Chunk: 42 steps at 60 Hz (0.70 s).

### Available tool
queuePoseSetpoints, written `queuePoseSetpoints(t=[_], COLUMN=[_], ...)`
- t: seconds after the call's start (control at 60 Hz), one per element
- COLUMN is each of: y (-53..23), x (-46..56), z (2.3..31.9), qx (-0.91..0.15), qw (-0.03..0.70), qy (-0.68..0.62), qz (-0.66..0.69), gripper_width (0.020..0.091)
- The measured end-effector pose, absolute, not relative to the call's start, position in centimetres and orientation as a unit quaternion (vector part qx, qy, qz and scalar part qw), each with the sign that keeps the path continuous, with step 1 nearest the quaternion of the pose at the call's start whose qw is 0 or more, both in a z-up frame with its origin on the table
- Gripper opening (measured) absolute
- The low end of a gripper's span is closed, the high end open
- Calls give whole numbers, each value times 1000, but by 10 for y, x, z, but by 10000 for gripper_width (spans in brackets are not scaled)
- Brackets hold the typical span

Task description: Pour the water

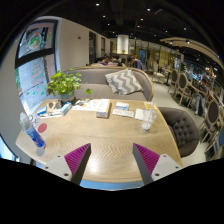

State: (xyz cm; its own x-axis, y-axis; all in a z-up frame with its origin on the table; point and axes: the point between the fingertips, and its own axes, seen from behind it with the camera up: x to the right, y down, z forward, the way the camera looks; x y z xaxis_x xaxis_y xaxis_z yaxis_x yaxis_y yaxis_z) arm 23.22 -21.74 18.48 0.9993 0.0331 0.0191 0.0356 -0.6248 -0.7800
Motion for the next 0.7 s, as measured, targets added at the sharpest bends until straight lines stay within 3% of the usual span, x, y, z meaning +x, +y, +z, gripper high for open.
queuePoseSetpoints(t=[0.317, 0.433, 0.45, 0.7], y=[-229, -258, -256, -280], x=[194, 133, 129, -36], z=[147, 136, 122, 110], qx=[-908, -915, -914, -908], qw=[417, 401, 401, 409], qy=[-38, -51, -53, -71], qz=[2, 24, 26, 56], gripper_width=[857, 858, 858, 858])
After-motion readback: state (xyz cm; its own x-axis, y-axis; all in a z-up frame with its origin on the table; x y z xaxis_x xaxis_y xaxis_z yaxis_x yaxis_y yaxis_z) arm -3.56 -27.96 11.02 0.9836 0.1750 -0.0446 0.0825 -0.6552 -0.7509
